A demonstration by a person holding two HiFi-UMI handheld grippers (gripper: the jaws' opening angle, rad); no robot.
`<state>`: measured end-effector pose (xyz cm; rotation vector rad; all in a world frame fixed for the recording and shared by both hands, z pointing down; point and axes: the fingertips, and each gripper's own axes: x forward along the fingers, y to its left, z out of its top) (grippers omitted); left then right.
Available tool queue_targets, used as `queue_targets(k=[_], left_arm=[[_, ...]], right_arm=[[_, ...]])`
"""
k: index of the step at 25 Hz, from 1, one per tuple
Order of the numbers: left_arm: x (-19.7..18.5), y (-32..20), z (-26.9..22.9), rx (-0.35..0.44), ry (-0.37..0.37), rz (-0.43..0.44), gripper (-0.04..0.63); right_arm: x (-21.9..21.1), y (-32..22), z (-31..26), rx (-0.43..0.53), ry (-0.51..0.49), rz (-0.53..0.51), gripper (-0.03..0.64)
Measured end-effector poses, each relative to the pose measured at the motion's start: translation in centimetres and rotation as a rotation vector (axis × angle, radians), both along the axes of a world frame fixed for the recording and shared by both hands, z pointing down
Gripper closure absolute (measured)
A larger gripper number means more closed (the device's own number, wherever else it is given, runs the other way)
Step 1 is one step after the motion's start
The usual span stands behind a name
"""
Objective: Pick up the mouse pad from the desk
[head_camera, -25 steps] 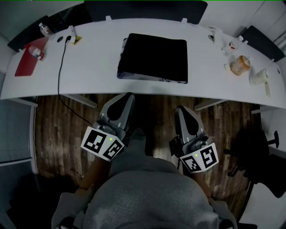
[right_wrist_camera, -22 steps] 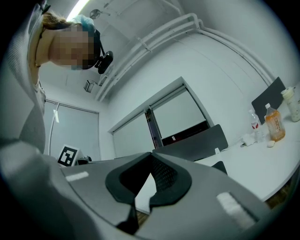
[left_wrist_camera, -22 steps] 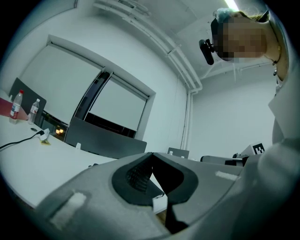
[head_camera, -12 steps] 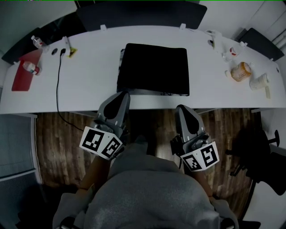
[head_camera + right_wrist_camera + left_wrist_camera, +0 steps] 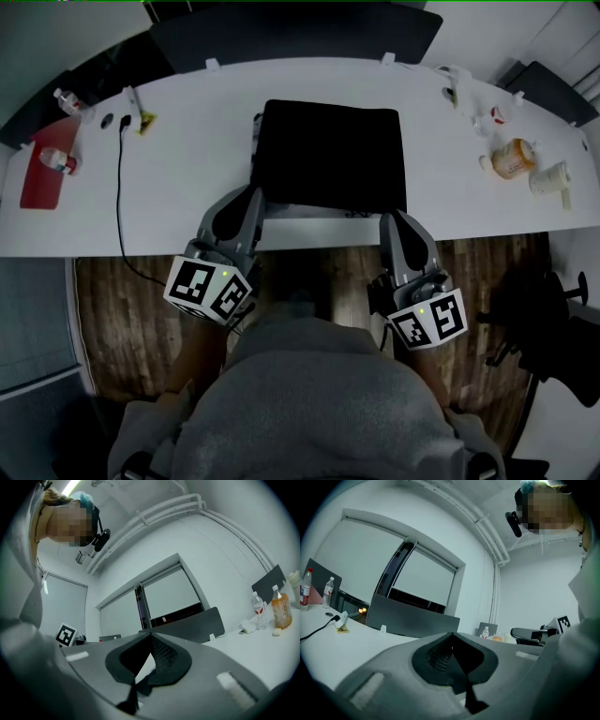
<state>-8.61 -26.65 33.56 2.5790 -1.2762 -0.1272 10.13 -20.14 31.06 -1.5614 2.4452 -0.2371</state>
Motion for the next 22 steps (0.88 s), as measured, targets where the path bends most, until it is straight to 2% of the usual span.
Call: queue_targets(k=[10, 14, 16, 22], left_arm=[[-0.8, -4.2, 2.0, -0.043, -0.031, 0.013, 0.597], [-1.6, -5.6, 3.3, -0.075, -0.057, -0.010, 0.597], [-2.0, -6.3, 4.2, -0.095, -0.079, -0.023, 0.561], [-3.2, -7.8, 6.5, -0.147, -0.123, -0.076, 0.510]], right_arm=[[1.7, -4.3, 1.6, -0.030, 0.033, 0.083, 0.617], [2.6, -5.5, 2.0, -0.040, 0.043, 0.113, 0.617], [3.3, -5.9, 2.4, -0.050, 0.047, 0.129, 0.617], [4.8, -7.3, 4.0, -0.096, 0.084, 0.139, 0.617]])
